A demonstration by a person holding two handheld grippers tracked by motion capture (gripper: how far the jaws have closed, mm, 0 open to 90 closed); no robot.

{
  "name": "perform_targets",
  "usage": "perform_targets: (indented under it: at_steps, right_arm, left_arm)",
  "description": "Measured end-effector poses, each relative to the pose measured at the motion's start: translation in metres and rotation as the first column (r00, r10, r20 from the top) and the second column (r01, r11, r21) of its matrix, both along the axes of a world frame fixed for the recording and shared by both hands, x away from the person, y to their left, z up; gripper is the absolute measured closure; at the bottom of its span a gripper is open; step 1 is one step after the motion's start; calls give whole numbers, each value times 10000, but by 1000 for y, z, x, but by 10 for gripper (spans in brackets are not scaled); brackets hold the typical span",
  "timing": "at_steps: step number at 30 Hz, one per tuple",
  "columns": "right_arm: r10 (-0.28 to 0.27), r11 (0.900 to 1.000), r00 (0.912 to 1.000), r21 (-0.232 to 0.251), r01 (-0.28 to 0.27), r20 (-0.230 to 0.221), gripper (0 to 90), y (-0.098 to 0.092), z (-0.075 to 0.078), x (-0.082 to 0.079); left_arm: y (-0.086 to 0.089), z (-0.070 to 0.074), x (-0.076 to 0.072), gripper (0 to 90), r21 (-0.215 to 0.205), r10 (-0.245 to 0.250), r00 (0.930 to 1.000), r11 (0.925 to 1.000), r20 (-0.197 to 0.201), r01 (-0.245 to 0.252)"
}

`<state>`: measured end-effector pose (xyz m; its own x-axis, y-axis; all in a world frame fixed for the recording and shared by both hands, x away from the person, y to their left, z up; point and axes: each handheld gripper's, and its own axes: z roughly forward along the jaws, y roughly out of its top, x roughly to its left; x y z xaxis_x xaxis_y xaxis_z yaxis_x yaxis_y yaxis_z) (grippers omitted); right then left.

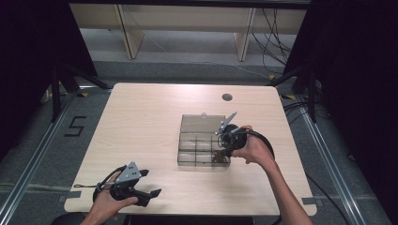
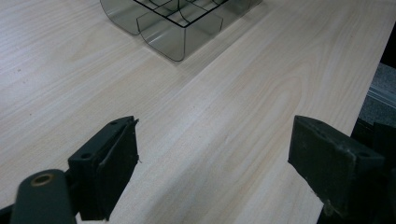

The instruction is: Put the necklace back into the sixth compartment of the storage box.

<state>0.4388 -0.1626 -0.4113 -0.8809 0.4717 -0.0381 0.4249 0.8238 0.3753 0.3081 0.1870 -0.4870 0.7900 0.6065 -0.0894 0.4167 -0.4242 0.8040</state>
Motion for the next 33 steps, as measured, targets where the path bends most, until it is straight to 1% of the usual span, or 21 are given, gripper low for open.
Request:
perform_targets:
  at_steps: [2, 4, 5, 6, 7, 8, 9, 12, 13, 18, 19, 21, 22, 23, 26, 28, 29, 30, 31, 32, 33]
  right_arm:
    - [-126, 9997, 9999, 187, 127, -79, 602, -1, 0, -2]
    - [-71, 9998, 10000, 198, 71, -27, 595, -2, 0, -2]
    - [-246, 9995, 9997, 176, 247, -49, 592, -3, 0, -3]
    - [-171, 9996, 9998, 233, 171, -30, 589, -4, 0, -3]
    - [-300, 9992, 9995, 260, 302, -60, 588, -5, 0, -4]
    - [-312, 9991, 9995, 301, 311, 48, 587, -7, 0, -5]
    - [-312, 9991, 9995, 301, 311, 48, 587, -7, 0, -5]
    - [-348, 9990, 9994, 288, 347, 57, 587, -10, 2, -7]
    - [-318, 9989, 9995, 343, 315, 86, 587, -10, 1, -8]
    - [-350, 9987, 9993, 386, 347, 88, 573, -14, 3, -11]
    - [-442, 9981, 9990, 427, 437, 114, 554, -14, 3, -13]
    - [-366, 9983, 9992, 454, 359, 149, 544, -15, 3, -13]
    - [-530, 9974, 9984, 499, 520, 185, 521, -15, 4, -15]
    - [-530, 9974, 9984, 499, 520, 185, 521, -15, 4, -15]
    - [-565, 9963, 9983, 654, 553, 167, 467, -15, 4, -17]
    - [-992, 9924, 9950, 745, 982, 104, 437, -15, 4, -21]
    - [-993, 9923, 9950, 752, 986, 64, 424, -16, 5, -21]
    - [-1006, 9922, 9948, 758, 990, 178, 409, -16, 5, -21]
    - [-783, 9941, 9964, 775, 757, 317, 395, -18, 5, -19]
    - [-951, 9924, 9953, 803, 933, 196, 367, -19, 4, -21]
    - [-951, 9924, 9953, 803, 933, 196, 367, -19, 4, -21]
  left_arm:
    - [0, 0, 0, 153, 9, -42, 10000, 10000, -24, 42]
    - [1, 0, 0, 153, 56, -47, 10000, 10000, -18, 47]
    - [1, 1, 0, 153, 84, -51, 10000, 10000, -8, 51]
    - [0, 0, -1, 153, -112, 115, 9997, 9999, -238, -117]
    - [0, 0, -1, 153, -102, 99, 9997, 9999, -242, -102]
    - [-1, 0, -1, 153, -119, 155, 9997, 9998, -169, -157]
    - [0, 0, 0, 153, 3, 11, 10000, 10000, -4, -11]
    - [-1, 0, -1, 153, -89, 142, 9998, 9999, -156, -143]
    - [0, 0, 0, 152, 0, 13, 10000, 10000, -10, -13]
    - [0, 0, 0, 153, 12, 5, 10000, 10000, -8, -5]
    - [0, 0, 0, 153, 17, 2, 10000, 10000, -6, -2]
    - [0, 0, 0, 153, 13, 0, 10000, 10000, -4, 0]
    - [0, 0, 0, 153, 11, 3, 10000, 10000, -5, -3]
    - [0, 0, 0, 153, 11, 3, 10000, 10000, -5, -3]
    - [0, 0, 0, 153, 7, 4, 10000, 10000, -4, -4]
    - [0, 0, 0, 153, 8, 7, 10000, 10000, -4, -7]
    - [0, 0, 0, 153, 13, 4, 10000, 10000, -3, -4]
    - [0, 0, 0, 153, 14, 7, 10000, 10000, -6, -7]
    - [0, 0, 0, 153, 9, 9, 10000, 10000, -9, -9]
    - [0, 0, 0, 153, 11, 7, 10000, 10000, -8, -7]
    - [0, 0, 0, 153, 7, 11, 10000, 10000, -9, -11]
